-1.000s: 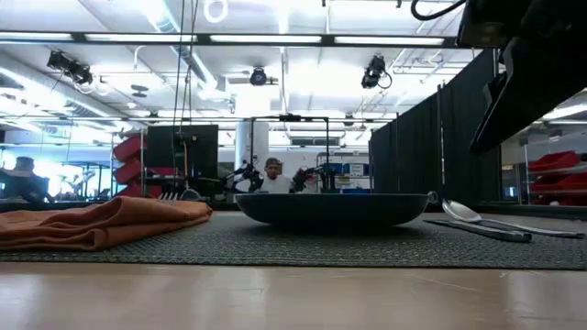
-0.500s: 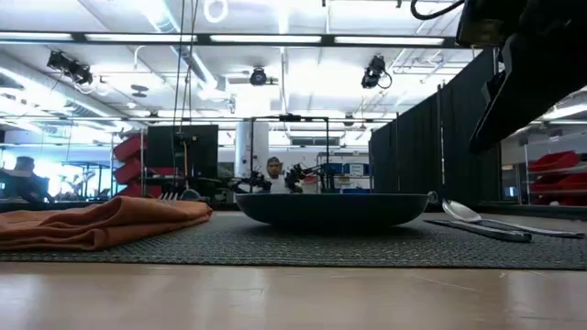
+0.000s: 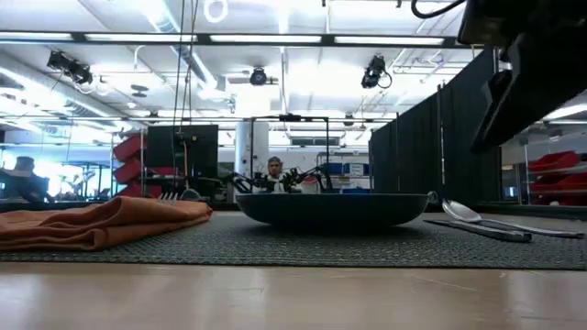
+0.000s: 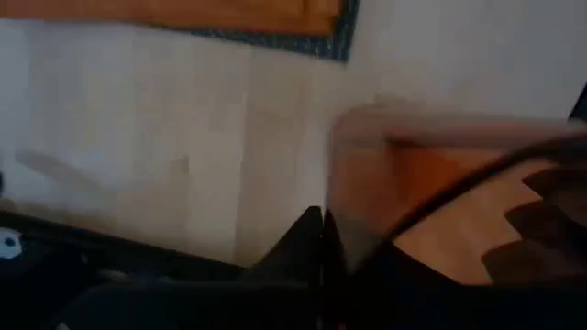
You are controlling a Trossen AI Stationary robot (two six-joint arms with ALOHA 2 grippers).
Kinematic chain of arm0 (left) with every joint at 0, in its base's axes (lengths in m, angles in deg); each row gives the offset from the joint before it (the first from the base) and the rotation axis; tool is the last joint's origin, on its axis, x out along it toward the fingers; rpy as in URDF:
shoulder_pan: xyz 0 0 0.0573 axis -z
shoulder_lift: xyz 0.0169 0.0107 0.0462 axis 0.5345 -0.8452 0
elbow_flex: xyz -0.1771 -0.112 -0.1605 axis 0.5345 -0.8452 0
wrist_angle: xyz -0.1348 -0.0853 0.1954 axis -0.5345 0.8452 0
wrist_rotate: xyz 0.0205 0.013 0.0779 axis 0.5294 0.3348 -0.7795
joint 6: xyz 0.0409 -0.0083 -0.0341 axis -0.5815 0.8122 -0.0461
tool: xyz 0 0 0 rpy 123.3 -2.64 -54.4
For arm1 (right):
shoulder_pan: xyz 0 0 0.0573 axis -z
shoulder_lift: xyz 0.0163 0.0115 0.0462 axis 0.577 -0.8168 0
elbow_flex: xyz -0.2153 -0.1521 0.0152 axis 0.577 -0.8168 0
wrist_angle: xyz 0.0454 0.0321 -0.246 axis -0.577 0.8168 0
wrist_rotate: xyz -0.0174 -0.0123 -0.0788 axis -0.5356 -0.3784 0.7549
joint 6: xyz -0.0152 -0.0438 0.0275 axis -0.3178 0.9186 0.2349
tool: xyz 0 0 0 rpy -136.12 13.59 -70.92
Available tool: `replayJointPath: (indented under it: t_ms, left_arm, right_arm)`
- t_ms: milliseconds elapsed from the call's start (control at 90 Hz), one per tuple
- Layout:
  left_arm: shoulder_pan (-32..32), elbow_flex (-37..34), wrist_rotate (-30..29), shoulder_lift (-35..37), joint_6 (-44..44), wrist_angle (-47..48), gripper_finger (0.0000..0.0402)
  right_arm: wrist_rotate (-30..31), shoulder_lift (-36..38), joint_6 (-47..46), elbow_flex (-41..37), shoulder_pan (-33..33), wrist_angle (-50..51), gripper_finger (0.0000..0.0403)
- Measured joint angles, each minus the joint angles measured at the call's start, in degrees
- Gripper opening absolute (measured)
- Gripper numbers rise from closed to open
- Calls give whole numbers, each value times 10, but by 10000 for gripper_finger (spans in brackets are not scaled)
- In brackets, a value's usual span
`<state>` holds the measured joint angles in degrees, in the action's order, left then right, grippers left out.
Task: Set table place
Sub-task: Move the orange cup on the top right of the gray placemat
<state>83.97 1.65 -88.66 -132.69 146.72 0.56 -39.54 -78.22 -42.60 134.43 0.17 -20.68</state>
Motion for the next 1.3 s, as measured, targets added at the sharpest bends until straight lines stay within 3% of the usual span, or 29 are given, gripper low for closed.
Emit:
replayJointPath:
  t_ms: [222, 422, 778, 967, 1144, 1300]
  left_arm:
    - [-100, 126, -53, 1, -56, 80, 1]
    - [-229, 204, -121, 2, -173, 97, 0]
    - [-485, 211, -137, -53, -446, -12, 0]
    - [-597, 211, -113, -94, -575, -41, 0]
    - [-692, 210, -104, -113, -659, -20, 0]
    - [-760, 210, -72, -112, -683, -6, 0]
  right_arm:
    - [-8, 0, 0, 0, -5, 8, 228]
    - [-7, 0, -3, 0, -5, 8, 230]
    - [-6, 0, -23, 0, -17, 8, 225]
    - [2, 0, -44, 0, -26, 8, 226]
    - [22, 0, -53, 0, -32, 4, 224]
    - [24, 0, -52, 0, -33, 3, 225]
